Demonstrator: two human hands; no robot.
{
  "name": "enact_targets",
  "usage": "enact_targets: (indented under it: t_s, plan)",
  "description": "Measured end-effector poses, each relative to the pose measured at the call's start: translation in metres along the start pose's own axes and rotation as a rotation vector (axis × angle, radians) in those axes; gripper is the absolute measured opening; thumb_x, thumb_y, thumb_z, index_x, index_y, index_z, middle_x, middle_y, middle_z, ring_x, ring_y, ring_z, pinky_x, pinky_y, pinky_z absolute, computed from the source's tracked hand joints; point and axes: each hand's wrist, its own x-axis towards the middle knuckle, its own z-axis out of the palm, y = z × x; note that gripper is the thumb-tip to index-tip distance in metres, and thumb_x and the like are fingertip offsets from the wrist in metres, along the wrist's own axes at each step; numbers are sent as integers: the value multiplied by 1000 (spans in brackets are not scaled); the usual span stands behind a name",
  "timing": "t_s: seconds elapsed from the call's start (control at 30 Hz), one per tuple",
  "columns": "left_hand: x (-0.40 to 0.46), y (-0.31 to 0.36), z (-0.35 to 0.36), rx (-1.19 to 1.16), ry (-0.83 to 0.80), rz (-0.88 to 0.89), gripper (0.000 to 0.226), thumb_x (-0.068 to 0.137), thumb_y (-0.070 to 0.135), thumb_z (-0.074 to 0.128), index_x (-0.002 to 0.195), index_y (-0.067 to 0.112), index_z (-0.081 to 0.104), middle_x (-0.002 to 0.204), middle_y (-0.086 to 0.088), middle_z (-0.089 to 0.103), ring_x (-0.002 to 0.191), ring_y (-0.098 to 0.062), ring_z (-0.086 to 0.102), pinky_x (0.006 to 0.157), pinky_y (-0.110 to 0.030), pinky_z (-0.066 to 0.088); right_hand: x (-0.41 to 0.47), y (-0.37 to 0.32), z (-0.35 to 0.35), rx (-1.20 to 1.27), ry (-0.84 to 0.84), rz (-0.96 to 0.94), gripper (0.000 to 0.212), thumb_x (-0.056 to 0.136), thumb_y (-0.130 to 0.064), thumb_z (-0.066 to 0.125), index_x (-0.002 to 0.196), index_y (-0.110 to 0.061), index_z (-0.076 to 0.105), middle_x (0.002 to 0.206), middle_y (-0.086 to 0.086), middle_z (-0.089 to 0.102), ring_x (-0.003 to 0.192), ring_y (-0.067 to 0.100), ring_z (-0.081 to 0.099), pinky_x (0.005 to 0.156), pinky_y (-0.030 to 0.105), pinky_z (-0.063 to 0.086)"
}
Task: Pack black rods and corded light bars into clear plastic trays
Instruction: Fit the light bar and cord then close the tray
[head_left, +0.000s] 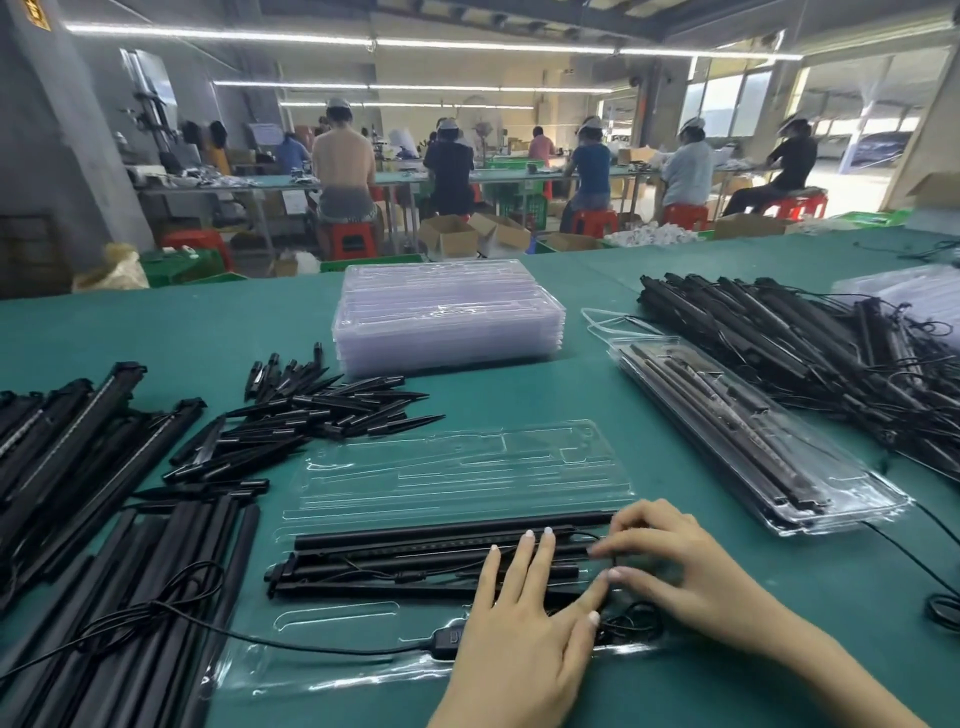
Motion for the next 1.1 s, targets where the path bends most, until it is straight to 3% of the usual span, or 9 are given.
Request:
enact_targets:
  t_s: [0.23,0.4,0.5,0.57,0.67,0.8,0.93,1.0,1.1]
  plan:
    - [-3,0,-2,-28,-72,17,41,85,48,30,110,59,61,124,2,64,116,-12,60,94,-33,31,-7,-1,-14,113,-168,-42,40,73,-50,78,108,-37,65,83,-13,67,75,5,63,72,16,46]
    - [-3,-2,1,-42,20,39,41,86,52,32,117,56,58,126,6,63,115,-12,60,98,-35,41,-6,0,-8,74,-187,-26,23,74,-45,78,72,-28,63,74,-10,60,61,4,56,65,26,47]
    - [-3,-3,-5,-194,164,90,30,80,51,54,108,51,66,124,11,64,115,-14,61,89,-43,53,-4,2,-9,85,-228,54,23,68,-41,81,62,-27,64,72,-10,57,60,4,55,59,19,42]
    - [0,-4,-4,-266,162,148,27,87,45,55,112,46,65,131,13,58,132,-19,46,104,-59,36,0,1,-9,112,-263,125,18,65,-37,83,60,-29,67,73,-8,58,61,4,55,59,17,41]
    - [3,-12,0,-400,-17,117,41,96,55,36,136,47,44,155,17,24,147,-11,-3,110,-54,-20,7,-4,-14,126,-360,191,14,63,-40,84,62,-34,70,76,-4,61,64,5,58,61,16,43]
    - [6,-19,1,-425,-68,143,47,91,61,41,136,48,42,157,18,16,146,-7,-3,108,-53,-22,37,-10,-36,208,-624,232,20,76,-41,78,88,-25,76,84,-11,72,78,2,66,73,14,47]
    - [5,-21,1,-400,-82,165,49,91,60,43,138,48,38,157,18,14,146,-6,-3,110,-56,-19,88,12,-25,238,85,423,29,89,-32,65,116,-20,67,117,2,68,111,14,60,100,28,44]
    - [4,-21,2,-399,-92,164,49,91,59,44,139,49,36,157,18,13,146,-6,-4,109,-55,-20,108,22,-10,115,110,646,57,91,-33,61,142,-17,41,142,10,46,131,23,42,107,31,31]
    - [4,-21,3,-408,-101,177,48,93,56,43,140,49,35,158,19,11,146,-8,-5,106,-54,-24,129,37,5,241,124,820,85,86,-35,68,151,-15,17,152,11,31,139,30,30,113,39,27]
